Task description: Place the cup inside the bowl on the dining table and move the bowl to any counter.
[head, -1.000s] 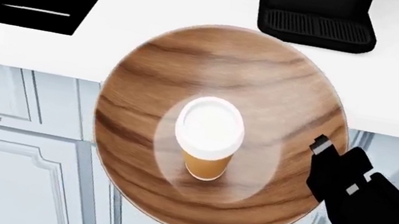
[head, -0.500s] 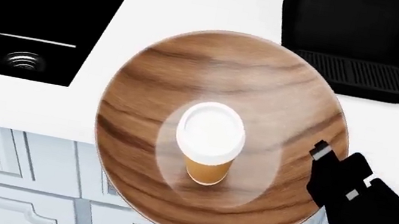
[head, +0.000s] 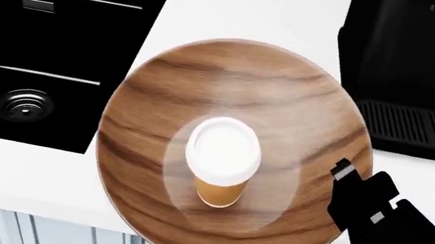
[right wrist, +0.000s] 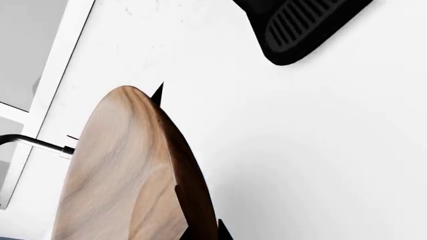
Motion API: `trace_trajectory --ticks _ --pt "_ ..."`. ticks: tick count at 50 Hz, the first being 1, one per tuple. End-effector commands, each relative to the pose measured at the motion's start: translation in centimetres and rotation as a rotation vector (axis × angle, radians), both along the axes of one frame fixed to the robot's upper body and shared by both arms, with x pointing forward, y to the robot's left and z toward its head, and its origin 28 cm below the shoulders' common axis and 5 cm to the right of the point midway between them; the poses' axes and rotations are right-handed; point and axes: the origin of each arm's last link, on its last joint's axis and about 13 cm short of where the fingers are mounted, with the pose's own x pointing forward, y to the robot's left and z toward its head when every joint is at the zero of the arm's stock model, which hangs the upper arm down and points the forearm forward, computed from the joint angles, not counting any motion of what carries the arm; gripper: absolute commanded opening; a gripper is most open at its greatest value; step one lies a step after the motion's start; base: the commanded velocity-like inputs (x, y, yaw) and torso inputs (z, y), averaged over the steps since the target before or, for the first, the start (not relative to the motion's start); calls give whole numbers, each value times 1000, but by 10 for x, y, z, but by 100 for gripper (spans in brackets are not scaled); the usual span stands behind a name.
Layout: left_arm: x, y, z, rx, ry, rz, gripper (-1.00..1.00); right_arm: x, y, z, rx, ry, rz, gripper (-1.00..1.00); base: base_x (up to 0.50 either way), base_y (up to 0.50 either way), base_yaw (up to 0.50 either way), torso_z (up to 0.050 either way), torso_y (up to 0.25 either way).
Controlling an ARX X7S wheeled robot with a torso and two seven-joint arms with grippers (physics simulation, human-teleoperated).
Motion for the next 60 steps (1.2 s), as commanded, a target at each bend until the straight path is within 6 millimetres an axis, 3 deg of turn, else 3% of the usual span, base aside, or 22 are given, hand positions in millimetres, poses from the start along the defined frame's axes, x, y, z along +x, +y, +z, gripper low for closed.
trace_trajectory --ticks 1,23,30,49,60 --pt "0 1 -1 -15 -13 -1 100 0 -1 4 17 -29 1 -100 94 0 0 0 0" --pt "-1 1 -2 -15 -13 1 100 0 2 -3 23 -18 12 -100 216 0 0 0 1" --pt "-1 2 -1 -19 -15 0 100 3 11 -10 49 14 20 -100 57 0 0 0 2" --pt "0 0 -2 -18 -14 1 100 25 28 -17 65 53 7 -100 0 0 0 0 1" --pt "1 -3 -4 -23 -13 4 100 43 33 -20 -20 70 -9 -100 0 0 0 1 0"
